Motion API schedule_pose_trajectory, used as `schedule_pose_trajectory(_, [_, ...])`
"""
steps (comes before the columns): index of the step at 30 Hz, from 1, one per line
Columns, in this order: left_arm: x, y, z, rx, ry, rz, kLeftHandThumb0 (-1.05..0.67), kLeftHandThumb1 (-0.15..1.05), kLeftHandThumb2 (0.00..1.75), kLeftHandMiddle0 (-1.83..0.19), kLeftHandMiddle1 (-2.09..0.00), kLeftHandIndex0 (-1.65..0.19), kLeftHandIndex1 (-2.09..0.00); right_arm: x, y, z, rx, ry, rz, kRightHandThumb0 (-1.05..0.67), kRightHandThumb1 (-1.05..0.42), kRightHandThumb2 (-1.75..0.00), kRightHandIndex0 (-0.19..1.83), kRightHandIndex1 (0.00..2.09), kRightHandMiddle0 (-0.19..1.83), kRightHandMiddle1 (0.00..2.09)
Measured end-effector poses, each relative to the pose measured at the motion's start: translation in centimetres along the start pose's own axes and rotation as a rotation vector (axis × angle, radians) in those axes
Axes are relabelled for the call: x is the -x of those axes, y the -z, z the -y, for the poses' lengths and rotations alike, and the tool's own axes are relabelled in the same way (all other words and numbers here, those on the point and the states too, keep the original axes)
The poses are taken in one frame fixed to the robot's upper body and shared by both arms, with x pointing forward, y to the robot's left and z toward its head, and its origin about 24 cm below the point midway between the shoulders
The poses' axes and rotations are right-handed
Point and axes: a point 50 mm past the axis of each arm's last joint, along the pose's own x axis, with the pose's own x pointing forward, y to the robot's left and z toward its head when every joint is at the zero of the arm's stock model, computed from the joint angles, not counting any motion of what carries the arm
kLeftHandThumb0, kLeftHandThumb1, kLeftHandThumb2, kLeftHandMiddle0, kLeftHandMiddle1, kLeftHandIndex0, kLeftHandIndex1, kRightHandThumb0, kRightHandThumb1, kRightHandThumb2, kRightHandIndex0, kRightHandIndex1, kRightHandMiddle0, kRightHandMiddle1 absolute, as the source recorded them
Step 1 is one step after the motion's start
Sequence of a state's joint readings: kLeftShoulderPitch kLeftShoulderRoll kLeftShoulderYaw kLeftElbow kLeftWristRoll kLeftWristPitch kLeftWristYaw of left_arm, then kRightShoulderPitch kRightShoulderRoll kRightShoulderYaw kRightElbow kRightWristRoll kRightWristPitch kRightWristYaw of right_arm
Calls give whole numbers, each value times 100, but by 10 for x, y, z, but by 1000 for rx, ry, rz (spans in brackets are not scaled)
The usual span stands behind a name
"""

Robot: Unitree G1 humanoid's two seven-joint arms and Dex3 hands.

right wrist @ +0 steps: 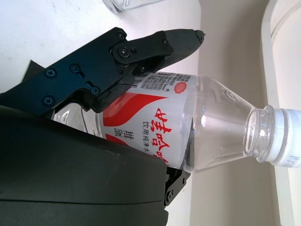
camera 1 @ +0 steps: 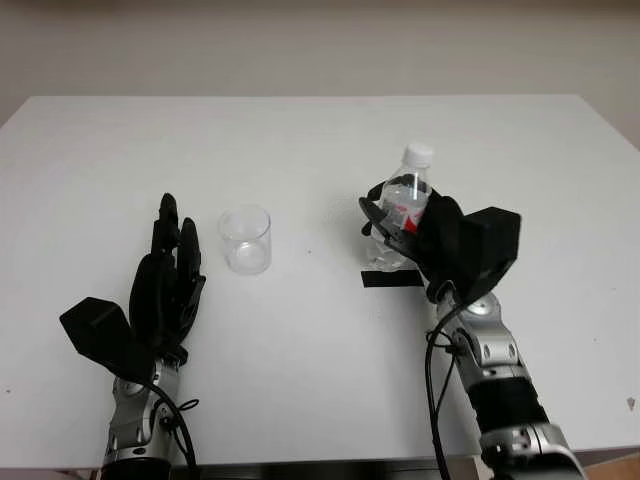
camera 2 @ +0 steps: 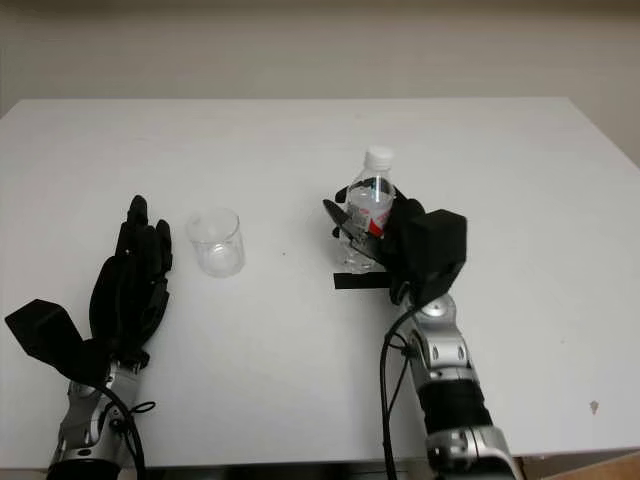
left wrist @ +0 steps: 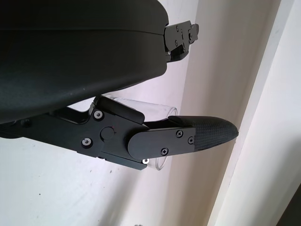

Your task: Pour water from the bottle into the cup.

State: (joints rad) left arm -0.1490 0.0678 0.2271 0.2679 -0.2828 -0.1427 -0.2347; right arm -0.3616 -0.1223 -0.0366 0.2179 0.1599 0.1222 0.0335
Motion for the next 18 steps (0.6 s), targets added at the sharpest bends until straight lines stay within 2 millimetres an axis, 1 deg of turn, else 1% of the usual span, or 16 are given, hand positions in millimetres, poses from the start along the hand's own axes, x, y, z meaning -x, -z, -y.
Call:
schedule_pose_trajectory(5, [0,0,0,-1,-1,-2,-73,105,52,19,-5,19,-4,7,-2,3,-39,9,2,-44,-105,-43,137,209,92,209])
schedule_pose_trajectory(9, [0,0,0,-1,0,1,-74,105,51,19,-5,19,-4,11,3,2,-2,16,-12,-42,-105,-44,126,209,84,209])
schedule_pose_trajectory(14, [1,0,-1,-1,-2,-2,-74,105,49,19,-5,19,-5,11,3,1,49,23,16,-42,-105,-45,122,209,81,209])
schedule_pose_trajectory(18, [1,0,-1,-2,-1,-1,-74,105,50,19,-4,19,-4,10,15,1,86,29,5,-45,-105,-45,122,209,86,209])
